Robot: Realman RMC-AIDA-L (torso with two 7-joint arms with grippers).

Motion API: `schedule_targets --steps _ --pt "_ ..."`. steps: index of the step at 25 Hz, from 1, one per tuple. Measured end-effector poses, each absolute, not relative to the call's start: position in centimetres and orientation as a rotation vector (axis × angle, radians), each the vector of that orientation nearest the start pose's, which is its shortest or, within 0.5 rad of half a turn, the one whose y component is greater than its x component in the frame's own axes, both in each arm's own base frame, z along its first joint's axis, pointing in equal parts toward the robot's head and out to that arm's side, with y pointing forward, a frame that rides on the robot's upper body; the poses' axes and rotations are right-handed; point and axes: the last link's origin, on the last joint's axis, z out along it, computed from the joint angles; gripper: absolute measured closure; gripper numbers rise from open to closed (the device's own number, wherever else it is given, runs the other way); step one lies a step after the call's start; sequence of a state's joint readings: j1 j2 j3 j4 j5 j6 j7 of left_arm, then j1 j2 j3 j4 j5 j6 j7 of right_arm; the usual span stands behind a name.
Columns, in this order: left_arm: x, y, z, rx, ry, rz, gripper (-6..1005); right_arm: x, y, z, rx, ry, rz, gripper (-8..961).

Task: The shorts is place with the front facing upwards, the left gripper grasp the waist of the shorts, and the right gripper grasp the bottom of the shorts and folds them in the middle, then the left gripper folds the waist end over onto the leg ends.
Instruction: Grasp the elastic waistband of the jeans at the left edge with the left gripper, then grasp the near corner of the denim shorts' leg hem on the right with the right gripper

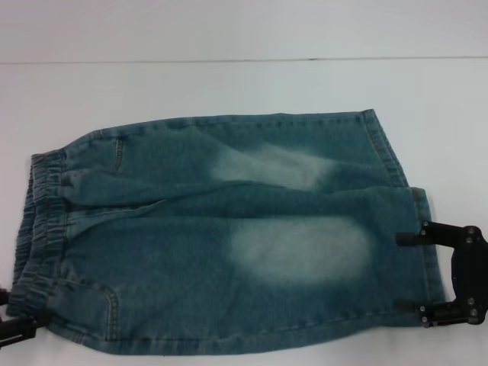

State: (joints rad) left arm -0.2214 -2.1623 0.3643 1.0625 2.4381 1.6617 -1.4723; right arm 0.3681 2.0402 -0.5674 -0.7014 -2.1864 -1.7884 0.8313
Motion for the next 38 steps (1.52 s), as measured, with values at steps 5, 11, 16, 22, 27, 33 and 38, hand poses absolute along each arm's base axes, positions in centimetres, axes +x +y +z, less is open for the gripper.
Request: schedule_targets --steps 5,11,16,22,27,33,38 --pt "-37.2 22.2 5.3 -2.480 -1.016 -0.188 472 31.9 25.7 2.5 -2.824 0.042 0.528 45" --pt "-36.9 22.9 5.4 -2.475 -1.015 -0.201 618 32.1 25.4 2.7 -2.816 0.061 0.536 46" --pt "-36.7 23.3 5.3 -2.474 -1.012 -0.205 749 32.5 25.8 3.9 -2.854 0.167 0.461 47" --pt "-36.9 23.6 4.6 -2.481 -1.019 -0.193 927 31.4 26.2 6.9 -2.981 0.227 0.245 47" --pt "-37.1 23.4 4.5 -2.481 -1.025 -0.185 950 30.7 26.8 8.8 -3.030 0.327 -0.039 48" --pt "-37.4 23.3 4.3 -2.471 -1.036 -0.179 950 30.6 27.8 8.7 -3.064 0.473 -0.312 46" --pt "-37.3 23.5 4.3 -2.471 -1.033 -0.177 950 30.3 27.9 7.7 -3.103 0.495 -0.399 44"
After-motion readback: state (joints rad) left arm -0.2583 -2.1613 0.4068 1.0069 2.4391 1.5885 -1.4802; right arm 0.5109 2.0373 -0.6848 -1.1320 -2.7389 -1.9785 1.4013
